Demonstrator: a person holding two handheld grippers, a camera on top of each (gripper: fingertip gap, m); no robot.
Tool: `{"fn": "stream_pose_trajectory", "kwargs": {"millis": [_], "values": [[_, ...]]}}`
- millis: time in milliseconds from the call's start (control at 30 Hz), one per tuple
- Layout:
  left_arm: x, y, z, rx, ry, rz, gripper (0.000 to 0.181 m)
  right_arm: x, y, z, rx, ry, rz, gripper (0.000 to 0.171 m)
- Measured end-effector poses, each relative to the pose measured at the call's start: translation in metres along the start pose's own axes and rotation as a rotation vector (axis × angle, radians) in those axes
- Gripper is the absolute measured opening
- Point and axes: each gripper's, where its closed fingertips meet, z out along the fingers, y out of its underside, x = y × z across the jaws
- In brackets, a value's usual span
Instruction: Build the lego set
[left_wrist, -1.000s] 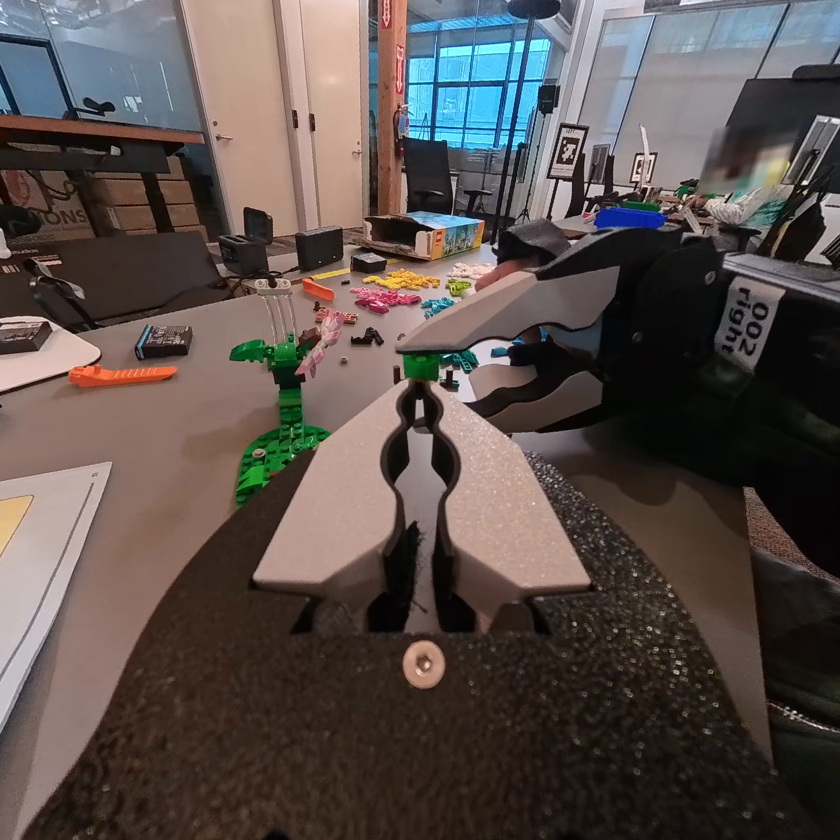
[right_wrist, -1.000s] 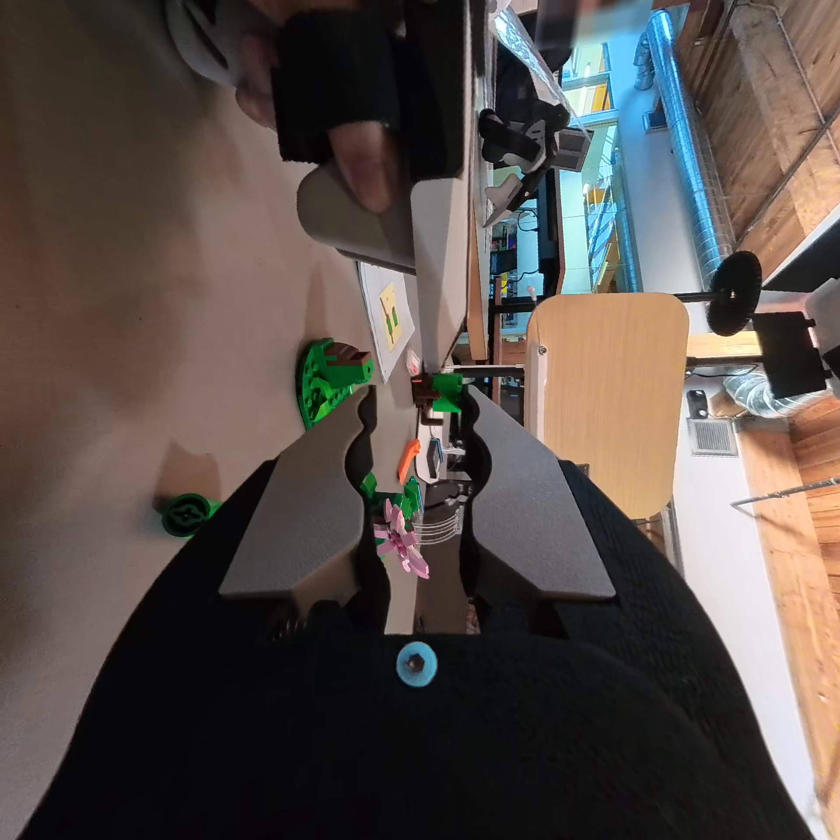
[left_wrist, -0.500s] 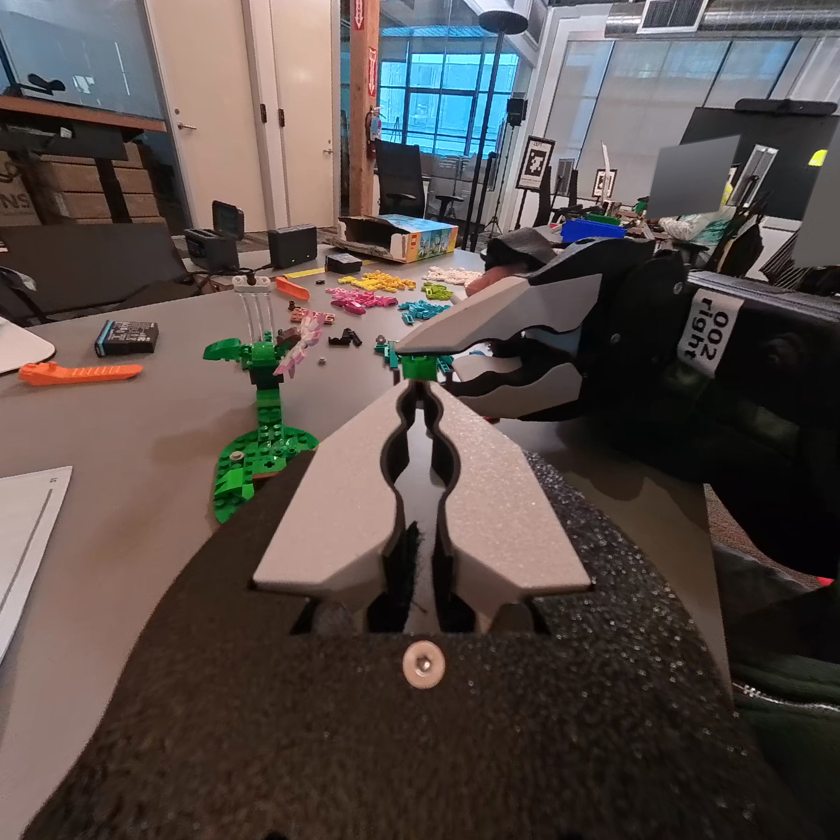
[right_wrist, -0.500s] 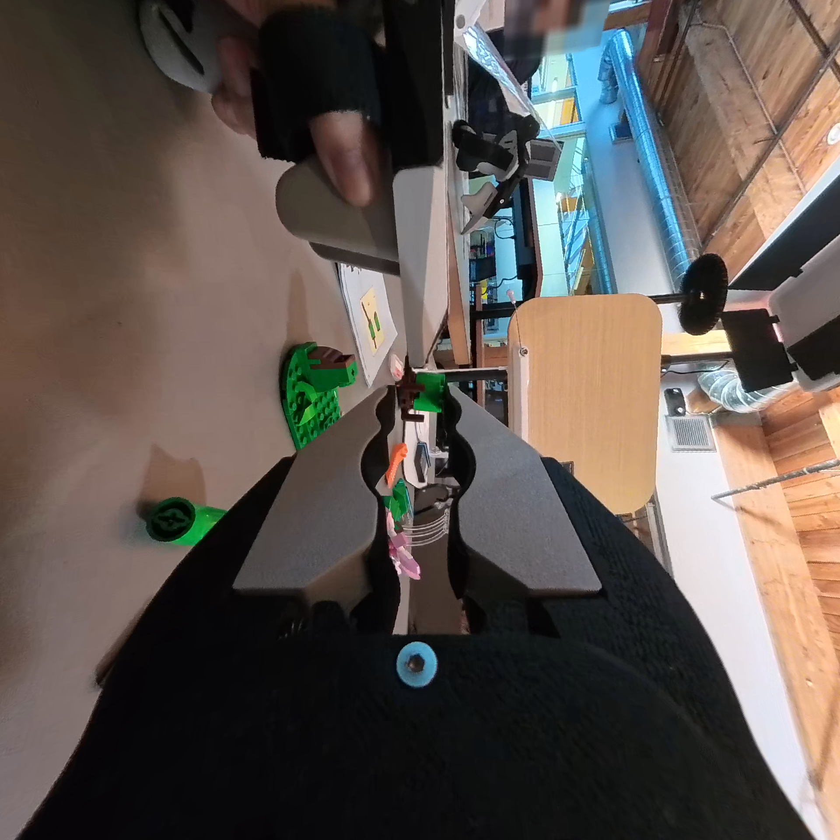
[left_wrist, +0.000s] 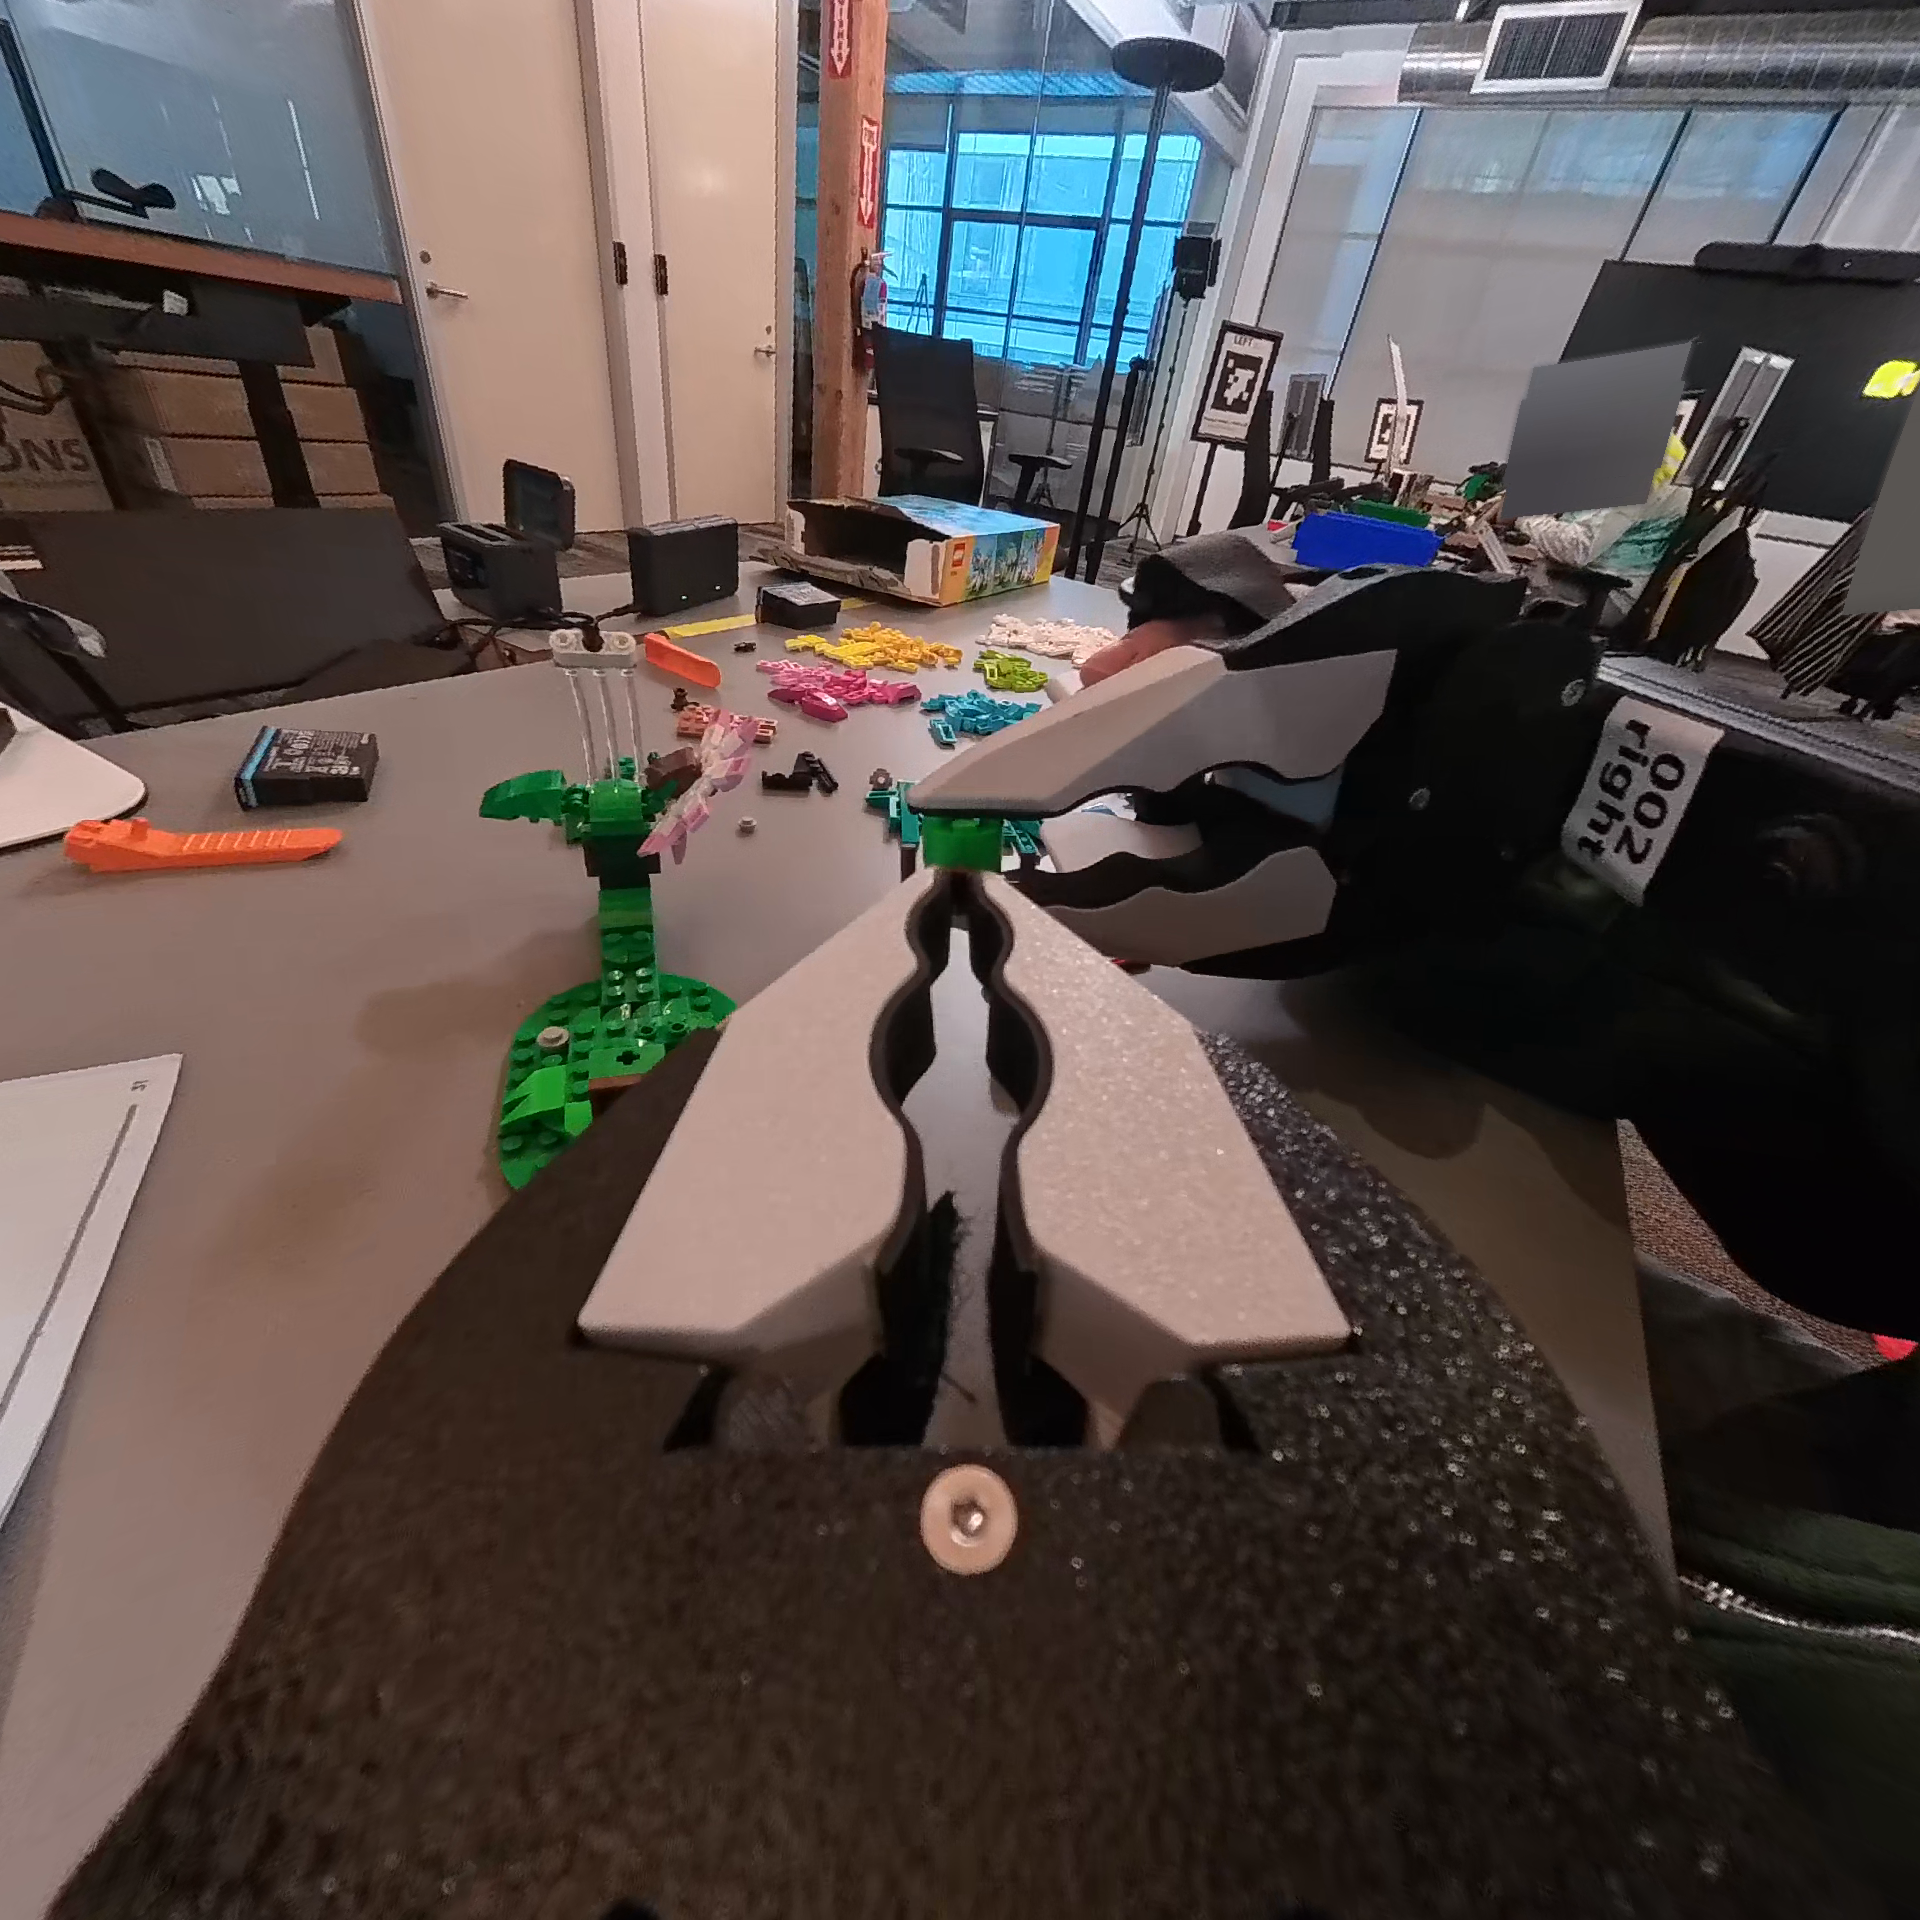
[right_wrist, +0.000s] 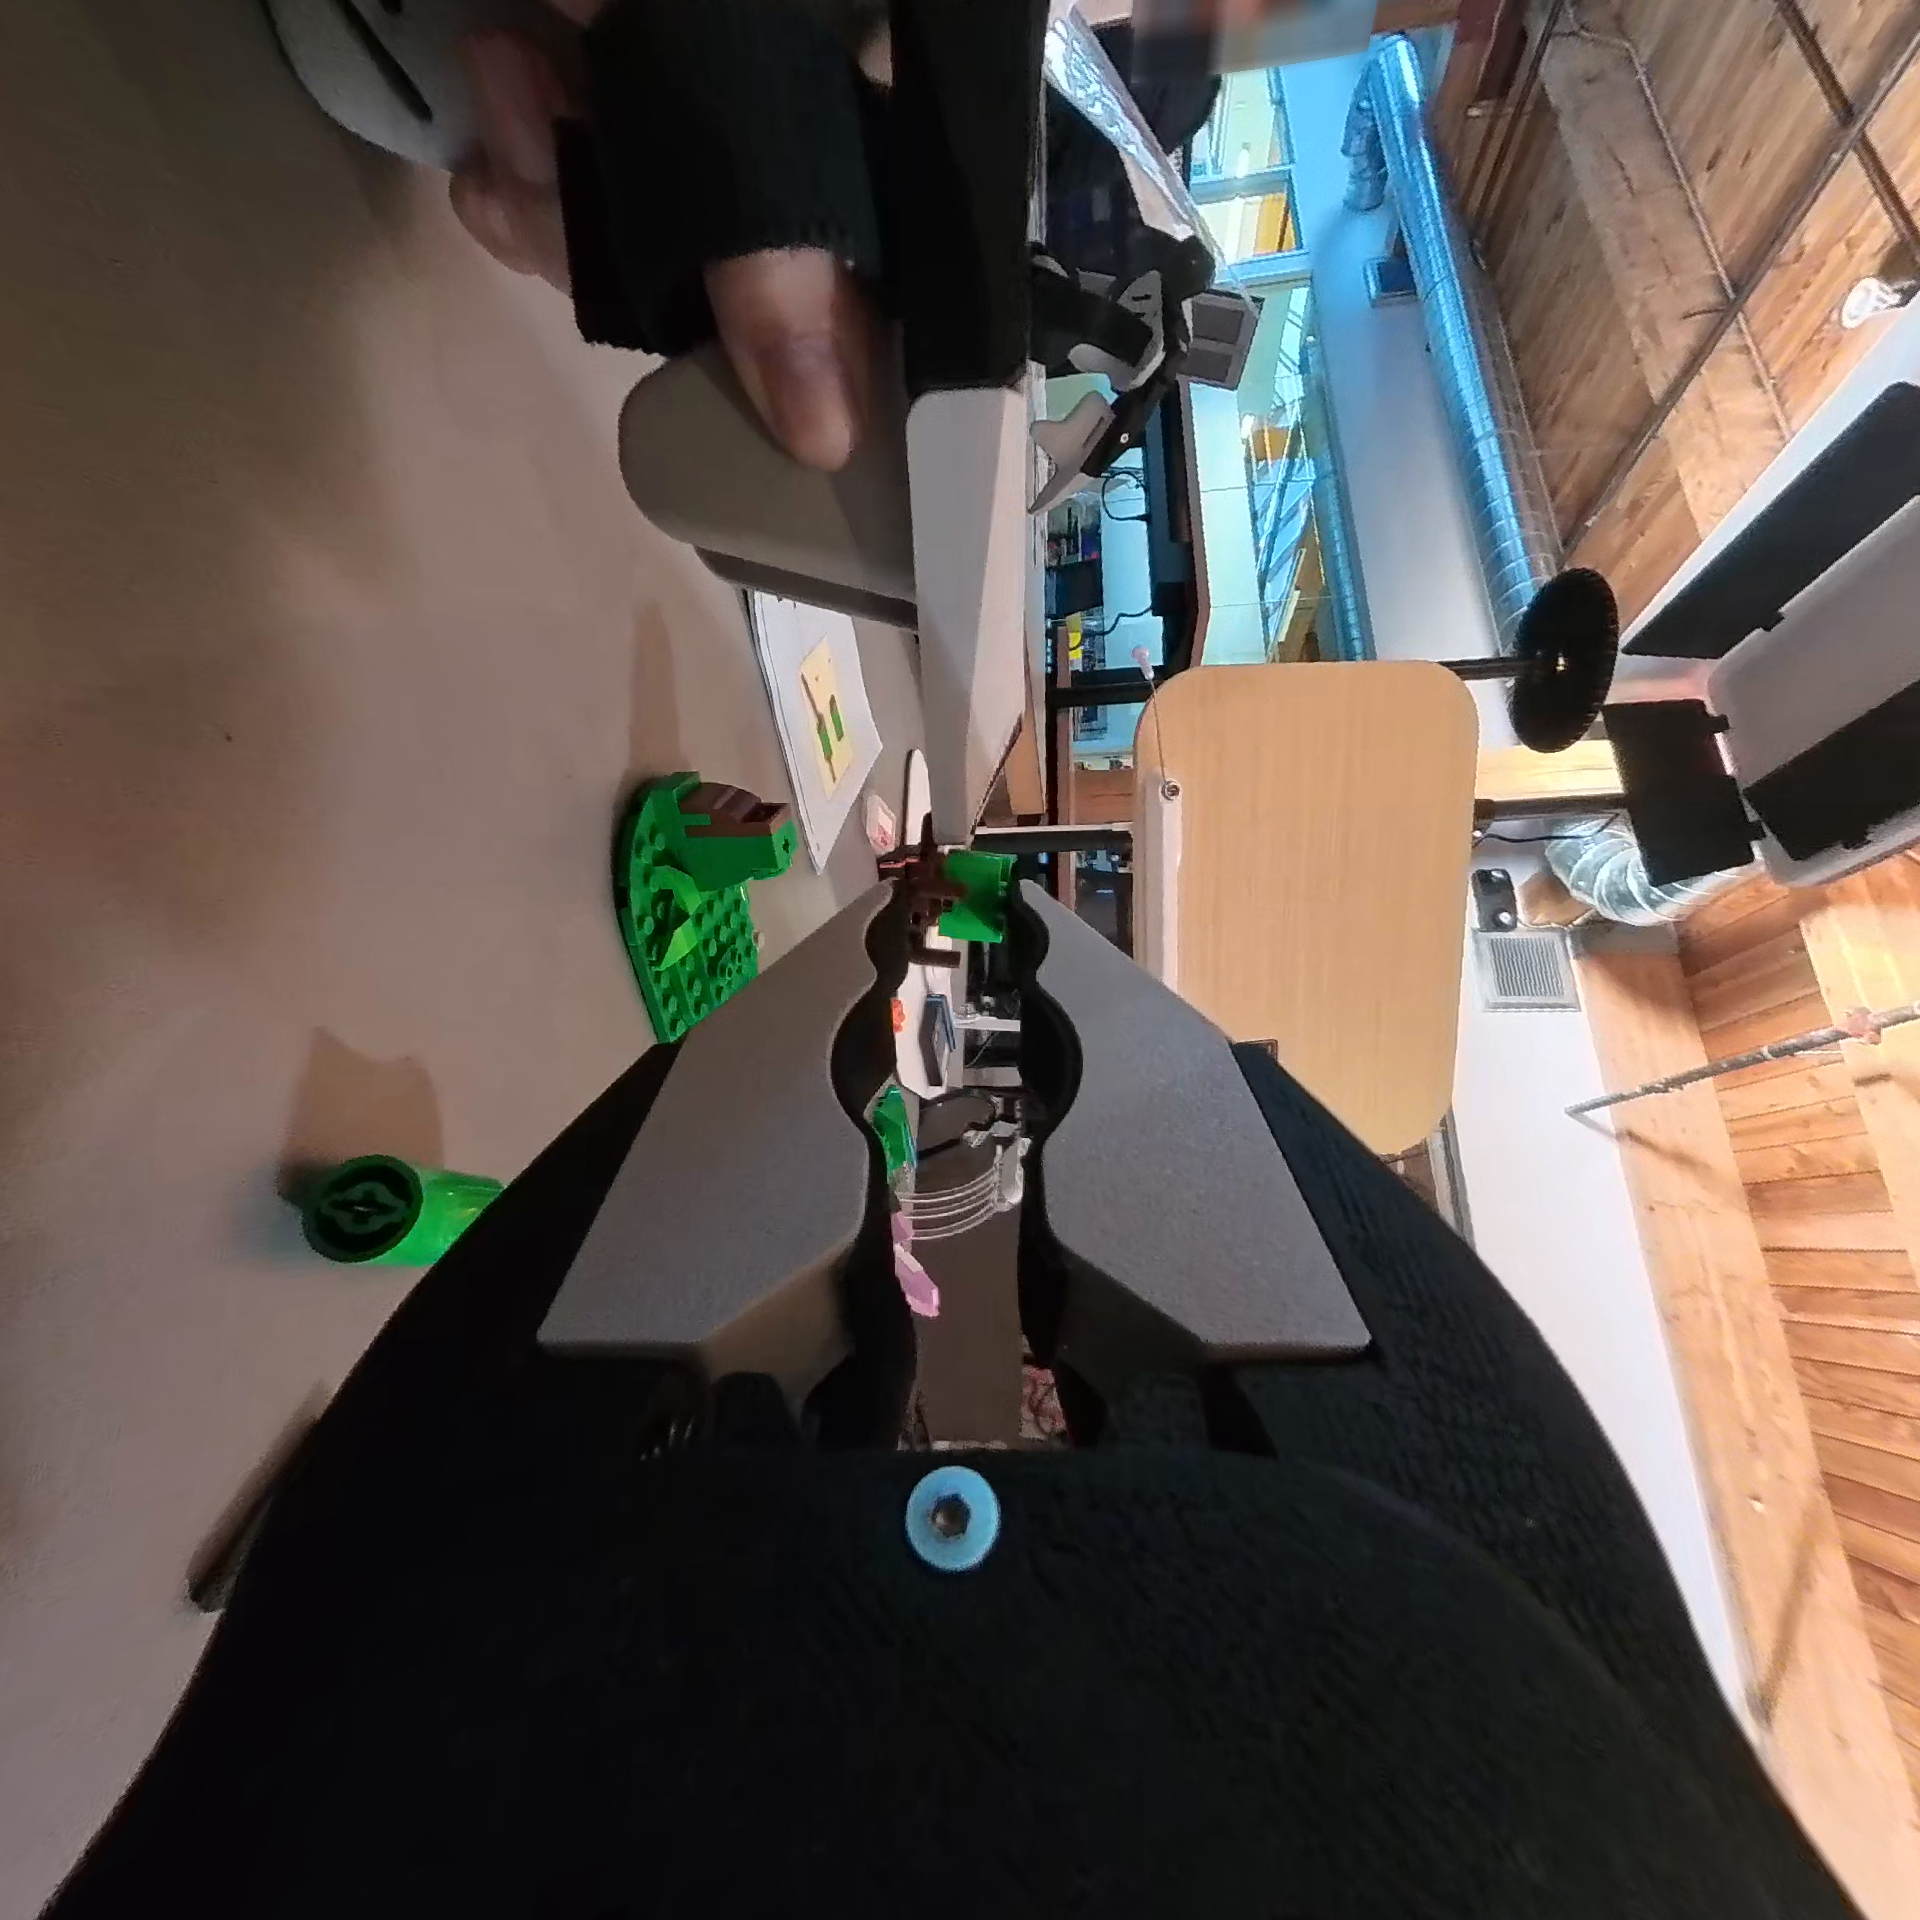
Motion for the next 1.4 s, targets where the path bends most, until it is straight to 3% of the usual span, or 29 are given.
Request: {"fn": "stream_pose_trajectory", "kwargs": {"millis": [300,900,1400], "values": [[0.001,-0.002,-0.001,0.02,0.021,-0.012,0.0,0.004,-0.003,-0.002,0.031,0.009,0.051,0.016],[0.019,-0.011,-0.014,0.055,0.355,-0.218,0.0,0.012,-0.028,-0.017,0.213,0.013,0.143,0.015],[0.019,-0.012,-0.016,0.058,0.392,-0.275,0.0,0.011,-0.028,-0.013,0.149,0.01,0.096,0.015]]}}
